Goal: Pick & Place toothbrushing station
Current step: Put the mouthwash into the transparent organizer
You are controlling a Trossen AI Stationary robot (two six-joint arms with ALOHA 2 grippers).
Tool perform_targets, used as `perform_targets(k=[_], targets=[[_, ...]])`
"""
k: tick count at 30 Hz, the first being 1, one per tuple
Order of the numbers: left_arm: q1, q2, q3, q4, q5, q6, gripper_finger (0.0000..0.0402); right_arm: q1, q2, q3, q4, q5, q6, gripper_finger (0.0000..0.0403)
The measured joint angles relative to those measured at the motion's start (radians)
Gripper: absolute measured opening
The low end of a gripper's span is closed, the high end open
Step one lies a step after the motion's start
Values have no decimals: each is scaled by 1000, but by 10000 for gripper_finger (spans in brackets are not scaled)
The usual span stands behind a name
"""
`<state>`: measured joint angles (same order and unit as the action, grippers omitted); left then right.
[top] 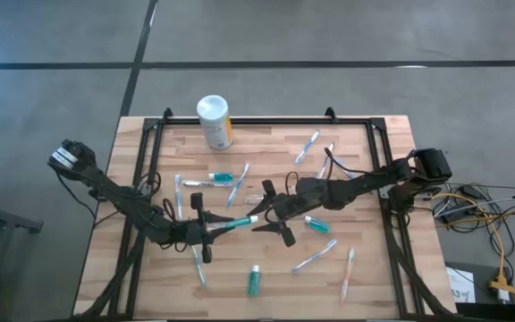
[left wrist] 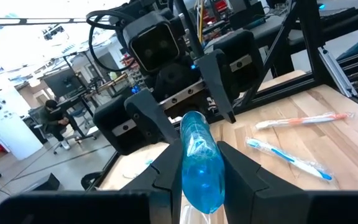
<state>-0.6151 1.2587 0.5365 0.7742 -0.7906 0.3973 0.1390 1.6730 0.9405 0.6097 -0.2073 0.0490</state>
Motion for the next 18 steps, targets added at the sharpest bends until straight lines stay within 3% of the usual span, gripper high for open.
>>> perform_targets(k=[8,18], targets=[[0,0,0,-7,-1,-4,78,0,0,0,-24,20,-24,91],[2,0,0,-14,5,-50,89,-1,-5,0,-37,6,-4,87]])
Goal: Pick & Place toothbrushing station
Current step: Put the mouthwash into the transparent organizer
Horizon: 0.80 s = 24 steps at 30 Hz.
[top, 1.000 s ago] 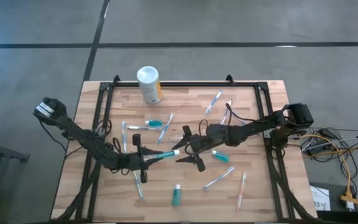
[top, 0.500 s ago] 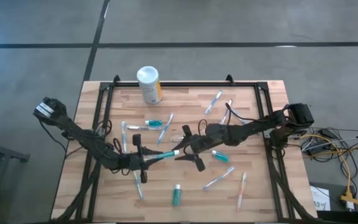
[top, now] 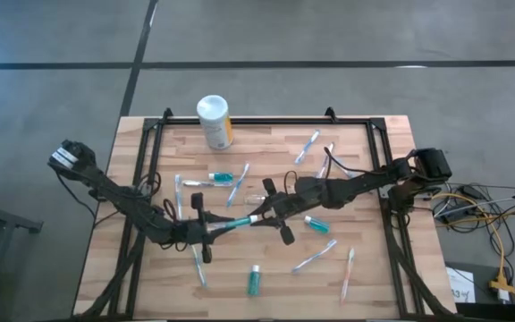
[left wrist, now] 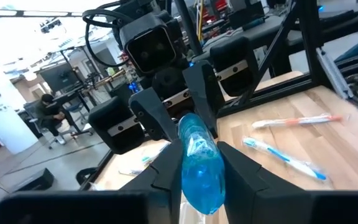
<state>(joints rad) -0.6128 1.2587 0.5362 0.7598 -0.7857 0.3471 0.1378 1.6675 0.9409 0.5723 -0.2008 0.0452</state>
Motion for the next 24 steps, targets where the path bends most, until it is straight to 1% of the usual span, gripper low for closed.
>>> perform_targets(k=[2,5,8,11,13,15,17,19,21,24], targets=[[-3,-1,0,2,9,-33,123,-2,-15,0,-26,-6,-8,87],[-17,-16,0,1,5,-42,176,-1,-57,-2,-95,-14,-25,87],[-31,-34,0,2,-6,-47,214,2,-102,-3,-160,-11,-33,87],[-46,-53,0,-8,-17,-61,237,2,-150,-2,-279,24,-33,87],[-55,-73,0,-38,-18,-90,246,2,-182,10,-425,72,-23,87],[-57,-93,8,-94,-29,-152,250,7,-203,33,-587,141,-7,87],[-55,-108,37,-197,-81,-245,249,12,-216,59,-723,202,12,87],[-44,-114,90,-364,-122,-336,249,21,-221,90,-819,247,33,87],[-22,-104,164,-569,-129,-444,249,31,-221,128,-895,265,51,87],[25,-51,309,-864,-120,-601,249,54,-204,201,-1003,299,65,87]])
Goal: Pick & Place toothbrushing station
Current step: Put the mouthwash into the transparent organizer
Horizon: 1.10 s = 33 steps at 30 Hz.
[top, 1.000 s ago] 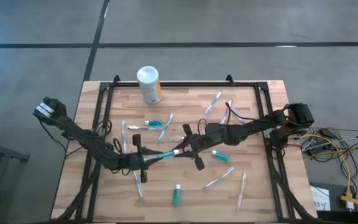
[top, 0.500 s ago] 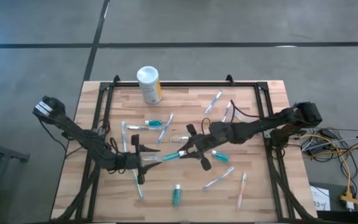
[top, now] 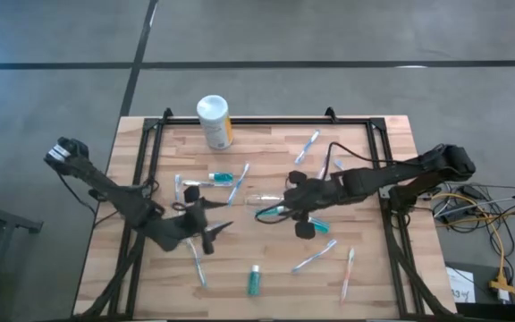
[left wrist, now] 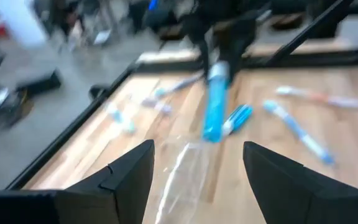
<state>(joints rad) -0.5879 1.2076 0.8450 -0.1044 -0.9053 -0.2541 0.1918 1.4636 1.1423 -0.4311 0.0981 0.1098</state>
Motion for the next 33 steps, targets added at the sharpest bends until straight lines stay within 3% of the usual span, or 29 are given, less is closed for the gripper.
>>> perform_targets(k=[3,7,13,19,27,30,33], targets=[[41,84,143,-180,56,-31,250,22,27,74,-80,24,-1,87],[89,192,301,-269,189,31,250,37,52,151,-150,30,-4,87],[130,316,472,-348,220,104,250,46,75,200,-166,36,-6,87],[168,376,516,-378,294,123,250,50,76,211,-165,36,-5,87],[226,395,509,-378,290,156,244,53,75,211,-164,37,-5,87],[234,395,509,-379,299,160,216,52,75,211,-162,39,-7,87],[238,395,508,-379,332,179,162,52,75,210,-158,41,-8,87]])
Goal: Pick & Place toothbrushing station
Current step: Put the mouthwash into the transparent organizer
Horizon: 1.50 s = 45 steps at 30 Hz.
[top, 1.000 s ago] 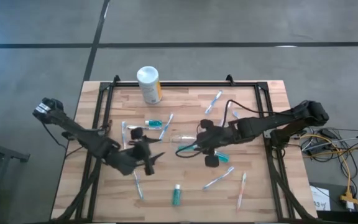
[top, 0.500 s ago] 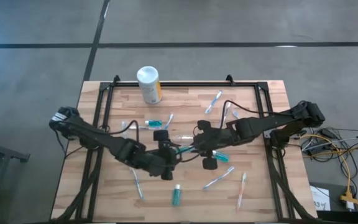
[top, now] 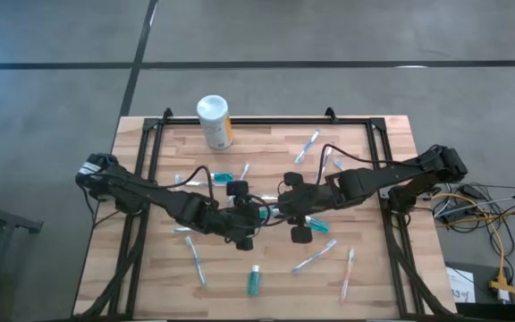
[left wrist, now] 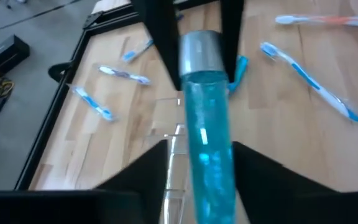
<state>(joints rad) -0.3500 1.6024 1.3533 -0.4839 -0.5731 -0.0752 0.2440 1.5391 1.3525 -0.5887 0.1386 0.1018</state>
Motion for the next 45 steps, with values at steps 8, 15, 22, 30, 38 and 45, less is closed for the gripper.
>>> perform_targets(k=[8,15,22,30,38,45], targets=[[2,0,0,-3,12,21,52,-1,0,-1,5,2,6,95],[1,0,0,1,6,28,52,3,-13,-3,17,-6,-74,122],[-2,0,-4,-12,3,38,52,22,-132,-5,32,-15,-81,196],[-31,-54,-73,58,-38,85,52,96,-369,-236,371,-10,-203,245],[-32,-258,-448,664,40,136,52,108,-464,-722,1131,-8,-232,239],[-28,-281,-650,1110,123,171,52,70,-324,-907,1735,-5,-256,265]])
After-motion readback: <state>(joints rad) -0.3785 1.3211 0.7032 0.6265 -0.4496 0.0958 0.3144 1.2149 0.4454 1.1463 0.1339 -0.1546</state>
